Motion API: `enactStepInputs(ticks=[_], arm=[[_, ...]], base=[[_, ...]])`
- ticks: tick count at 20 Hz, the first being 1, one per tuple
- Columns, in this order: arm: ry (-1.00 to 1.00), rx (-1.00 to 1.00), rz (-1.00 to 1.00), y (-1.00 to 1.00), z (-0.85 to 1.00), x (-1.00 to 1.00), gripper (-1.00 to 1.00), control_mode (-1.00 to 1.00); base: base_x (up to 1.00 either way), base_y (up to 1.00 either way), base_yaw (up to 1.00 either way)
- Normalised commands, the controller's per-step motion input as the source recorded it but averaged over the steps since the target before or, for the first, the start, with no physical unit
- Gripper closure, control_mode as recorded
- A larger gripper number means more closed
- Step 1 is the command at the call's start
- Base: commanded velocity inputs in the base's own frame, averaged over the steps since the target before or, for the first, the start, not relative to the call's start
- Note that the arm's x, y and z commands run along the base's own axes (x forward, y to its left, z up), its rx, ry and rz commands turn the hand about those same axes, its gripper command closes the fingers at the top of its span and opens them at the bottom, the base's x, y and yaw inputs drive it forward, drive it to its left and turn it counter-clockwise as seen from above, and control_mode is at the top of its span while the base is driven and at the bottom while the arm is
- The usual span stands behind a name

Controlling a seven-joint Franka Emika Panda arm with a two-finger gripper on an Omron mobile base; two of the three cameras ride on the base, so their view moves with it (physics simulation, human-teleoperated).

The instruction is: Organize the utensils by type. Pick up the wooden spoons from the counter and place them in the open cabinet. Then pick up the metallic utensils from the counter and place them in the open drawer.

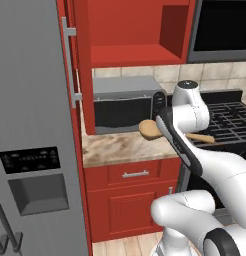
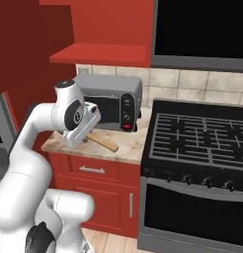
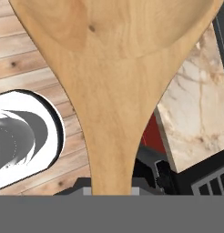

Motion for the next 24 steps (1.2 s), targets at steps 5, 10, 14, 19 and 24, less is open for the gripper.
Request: enactStepInputs(ticks=[5, 10, 14, 19, 24], arm=[[0.0, 0.0, 0.0, 0.0, 0.0, 0.0, 1.0, 1.0], [0.0, 0.0, 0.0, 0.0, 0.0, 0.0, 1.0, 1.0], [0.0, 0.0, 0.0, 0.0, 0.0, 0.0, 1.0, 1.0], [0.0, 0.0, 0.0, 0.0, 0.0, 0.0, 1.0, 1.0], [0.0, 0.0, 0.0, 0.0, 0.0, 0.0, 1.0, 1.0]], base=[[0.46, 0.14, 0.0], [0.38, 0.11, 0.0], [0.43, 0.1, 0.0], [0.39, 0.1, 0.0], [0.4, 0.09, 0.0]])
